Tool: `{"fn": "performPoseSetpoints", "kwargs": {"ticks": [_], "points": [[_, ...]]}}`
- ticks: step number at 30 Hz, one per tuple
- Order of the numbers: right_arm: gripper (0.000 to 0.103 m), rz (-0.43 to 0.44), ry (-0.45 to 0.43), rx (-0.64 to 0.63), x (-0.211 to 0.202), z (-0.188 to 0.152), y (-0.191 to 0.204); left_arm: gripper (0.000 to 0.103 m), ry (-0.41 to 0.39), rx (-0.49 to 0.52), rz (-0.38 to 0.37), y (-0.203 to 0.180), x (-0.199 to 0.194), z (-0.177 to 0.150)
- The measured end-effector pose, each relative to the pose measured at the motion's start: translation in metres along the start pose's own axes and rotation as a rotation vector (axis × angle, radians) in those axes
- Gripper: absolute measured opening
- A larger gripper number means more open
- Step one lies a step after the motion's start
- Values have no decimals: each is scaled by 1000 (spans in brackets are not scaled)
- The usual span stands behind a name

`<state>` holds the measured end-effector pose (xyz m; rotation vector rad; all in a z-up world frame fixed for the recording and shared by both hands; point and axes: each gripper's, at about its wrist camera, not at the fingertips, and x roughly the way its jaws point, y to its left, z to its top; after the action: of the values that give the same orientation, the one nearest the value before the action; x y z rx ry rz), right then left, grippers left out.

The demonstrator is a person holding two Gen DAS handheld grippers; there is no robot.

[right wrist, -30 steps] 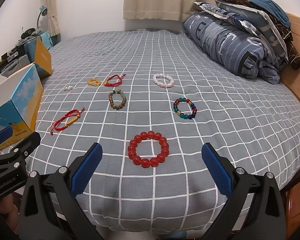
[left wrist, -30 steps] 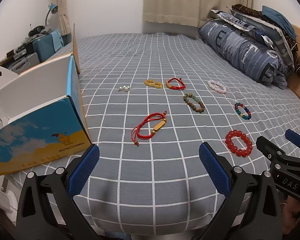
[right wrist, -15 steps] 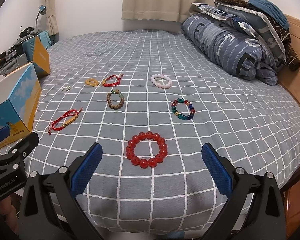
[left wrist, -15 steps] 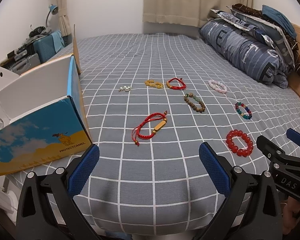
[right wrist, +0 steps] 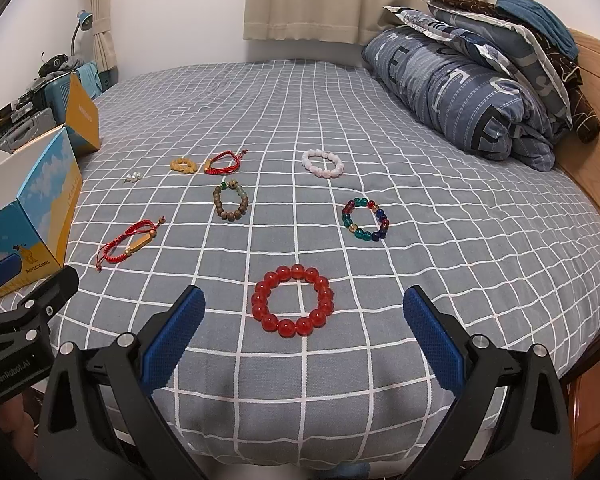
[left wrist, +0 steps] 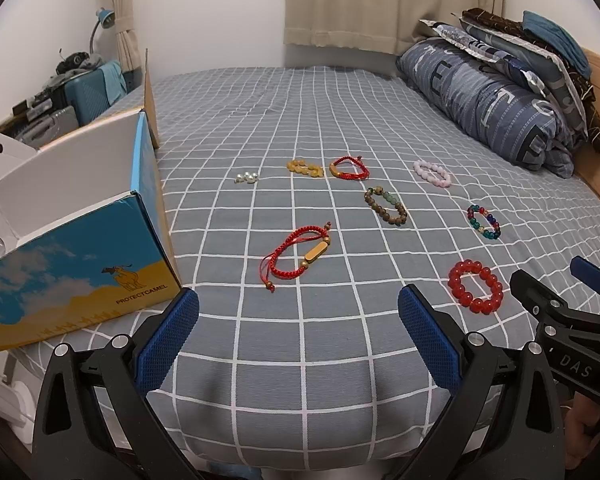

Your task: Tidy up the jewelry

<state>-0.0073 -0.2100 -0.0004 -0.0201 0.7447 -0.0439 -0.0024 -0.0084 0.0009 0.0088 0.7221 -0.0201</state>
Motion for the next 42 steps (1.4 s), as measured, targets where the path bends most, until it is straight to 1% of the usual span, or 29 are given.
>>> {"fn": "performPoseSetpoints", "kwargs": {"ticks": [5, 20, 42], "points": [[95, -1, -2, -2, -1, 1, 0, 97, -3, -1, -11, -1, -1, -1], [95, -4, -12, -7, -3, 2, 0, 97, -2, 12, -11, -2, -1, -2], [95, -6, -19, -16, -4, 3, 0, 97, 4, 6, -14, -2, -1, -1]]}}
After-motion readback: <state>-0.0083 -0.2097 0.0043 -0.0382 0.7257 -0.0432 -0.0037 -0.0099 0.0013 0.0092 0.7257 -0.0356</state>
